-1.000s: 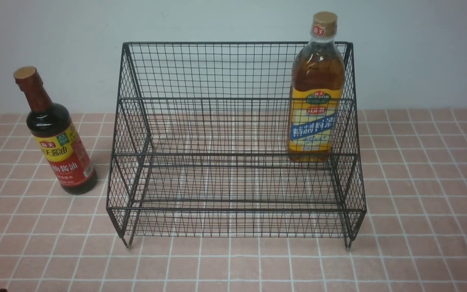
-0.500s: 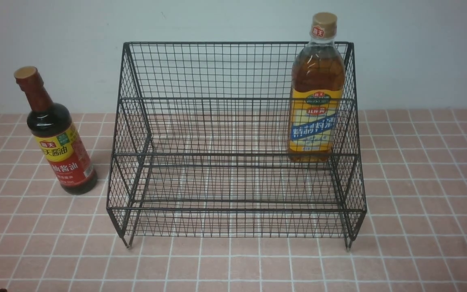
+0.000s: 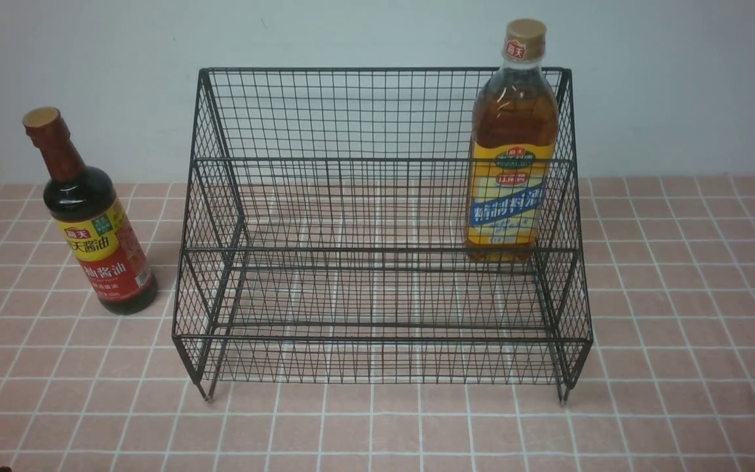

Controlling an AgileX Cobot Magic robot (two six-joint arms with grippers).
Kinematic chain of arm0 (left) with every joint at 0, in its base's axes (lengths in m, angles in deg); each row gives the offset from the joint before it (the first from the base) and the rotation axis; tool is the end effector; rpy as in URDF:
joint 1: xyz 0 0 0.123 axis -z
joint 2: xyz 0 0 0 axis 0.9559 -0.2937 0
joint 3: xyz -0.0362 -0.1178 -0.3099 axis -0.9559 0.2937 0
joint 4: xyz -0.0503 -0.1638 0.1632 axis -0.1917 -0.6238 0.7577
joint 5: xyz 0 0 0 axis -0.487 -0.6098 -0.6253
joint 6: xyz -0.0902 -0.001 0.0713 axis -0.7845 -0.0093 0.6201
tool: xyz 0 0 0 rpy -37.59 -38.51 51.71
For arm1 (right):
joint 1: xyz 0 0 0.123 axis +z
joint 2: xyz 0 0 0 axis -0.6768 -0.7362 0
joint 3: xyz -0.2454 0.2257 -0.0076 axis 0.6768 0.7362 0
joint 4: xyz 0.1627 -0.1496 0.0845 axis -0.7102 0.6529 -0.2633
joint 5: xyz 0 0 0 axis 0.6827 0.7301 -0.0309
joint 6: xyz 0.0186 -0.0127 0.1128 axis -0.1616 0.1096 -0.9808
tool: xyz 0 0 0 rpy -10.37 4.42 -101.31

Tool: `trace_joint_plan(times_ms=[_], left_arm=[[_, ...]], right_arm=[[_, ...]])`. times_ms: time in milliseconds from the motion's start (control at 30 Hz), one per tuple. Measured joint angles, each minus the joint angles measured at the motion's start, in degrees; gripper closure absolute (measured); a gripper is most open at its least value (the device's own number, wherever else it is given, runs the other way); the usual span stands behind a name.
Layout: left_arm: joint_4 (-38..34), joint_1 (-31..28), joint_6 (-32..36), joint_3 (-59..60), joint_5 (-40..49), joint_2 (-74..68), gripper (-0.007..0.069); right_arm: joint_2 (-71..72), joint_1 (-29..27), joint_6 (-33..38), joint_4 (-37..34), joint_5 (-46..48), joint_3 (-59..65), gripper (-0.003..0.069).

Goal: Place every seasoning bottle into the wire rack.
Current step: Use the left arm to grab the condiment bottle closest to it

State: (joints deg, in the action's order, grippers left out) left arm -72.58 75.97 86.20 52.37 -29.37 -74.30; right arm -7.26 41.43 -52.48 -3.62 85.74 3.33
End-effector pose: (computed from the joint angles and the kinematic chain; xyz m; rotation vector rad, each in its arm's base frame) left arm 0.0110 -0.0001 0.1625 0.0012 1.8820 -0.0648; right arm 0.0108 0.0011 0.1655 -0.0467 1.8750 -0.0453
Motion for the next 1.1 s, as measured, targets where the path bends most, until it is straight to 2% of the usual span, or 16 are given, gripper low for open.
trace_joint_plan(times_ms=[267, 667, 967, 1100], left_arm=[[0.2, 0.0, 0.4, 0.0, 0.0, 0.0, 0.063], [5.9, 0.0, 3.5, 0.1, -0.6, 0.0, 0.063], [-5.8, 0.0, -0.1, 0.1, -19.9, 0.0, 0.063], [-7.2, 0.0, -0.2, 0.1, -27.9, 0.0, 0.063]], right_arm=[[0.0, 0.0, 0.0, 0.0, 0.0, 0.0, 0.0672], [0.0, 0.0, 0.0, 0.0, 0.0, 0.0, 0.0672], [0.0, 0.0, 0.0, 0.0, 0.0, 0.0, 0.0672], [0.0, 0.0, 0.0, 0.0, 0.0, 0.0, 0.0672]])
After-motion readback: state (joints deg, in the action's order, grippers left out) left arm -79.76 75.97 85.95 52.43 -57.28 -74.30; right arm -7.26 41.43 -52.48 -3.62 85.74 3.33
